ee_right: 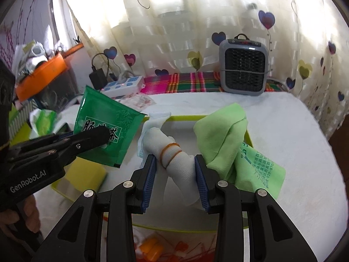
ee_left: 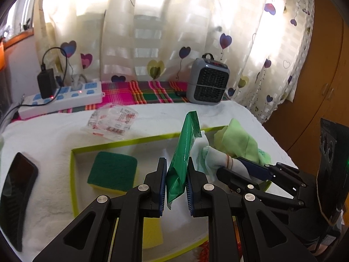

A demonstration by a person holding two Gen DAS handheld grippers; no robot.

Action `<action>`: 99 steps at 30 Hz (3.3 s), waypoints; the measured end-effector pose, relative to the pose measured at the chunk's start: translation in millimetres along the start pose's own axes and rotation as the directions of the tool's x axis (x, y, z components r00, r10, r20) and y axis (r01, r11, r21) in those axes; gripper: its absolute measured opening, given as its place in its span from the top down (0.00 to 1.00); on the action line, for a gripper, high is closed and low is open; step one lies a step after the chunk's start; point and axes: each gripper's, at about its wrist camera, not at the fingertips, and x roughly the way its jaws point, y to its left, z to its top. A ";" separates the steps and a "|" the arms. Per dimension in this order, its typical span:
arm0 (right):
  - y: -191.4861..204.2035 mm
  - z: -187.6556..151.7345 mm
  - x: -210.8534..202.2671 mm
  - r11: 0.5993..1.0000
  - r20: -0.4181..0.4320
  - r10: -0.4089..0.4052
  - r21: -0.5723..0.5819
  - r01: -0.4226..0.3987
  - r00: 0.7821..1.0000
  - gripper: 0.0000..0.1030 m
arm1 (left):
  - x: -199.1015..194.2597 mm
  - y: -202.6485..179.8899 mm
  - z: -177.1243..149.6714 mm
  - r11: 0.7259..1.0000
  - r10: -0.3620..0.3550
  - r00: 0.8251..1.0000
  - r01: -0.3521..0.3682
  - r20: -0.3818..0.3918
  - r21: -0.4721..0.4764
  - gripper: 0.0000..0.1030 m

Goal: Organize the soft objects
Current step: 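Carry the green packet and white socks over the lime-green box with both grippers, then lower the green packet into the box with the left gripper while the right gripper lowers the socks, then open both grippers and withdraw them toward the remaining socks beside the box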

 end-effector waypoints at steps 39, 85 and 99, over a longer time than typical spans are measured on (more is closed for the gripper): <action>11.7 -1.8 12.6 0.992 0.000 -0.100 -0.081 0.100 0.995 0.64 | 28.4 12.2 0.6 0.995 0.095 0.993 -0.098 -0.068 -0.033 0.81; 18.4 -8.7 -10.0 0.992 0.041 -0.096 -0.081 0.099 0.995 0.40 | -14.1 11.0 -17.2 0.980 0.192 0.981 -0.193 -0.032 -0.041 0.64; 16.4 -24.8 -37.1 0.996 0.064 -0.038 -0.075 0.043 0.997 0.36 | -52.0 -4.7 -43.5 0.979 0.203 0.979 -0.203 -0.004 -0.031 0.64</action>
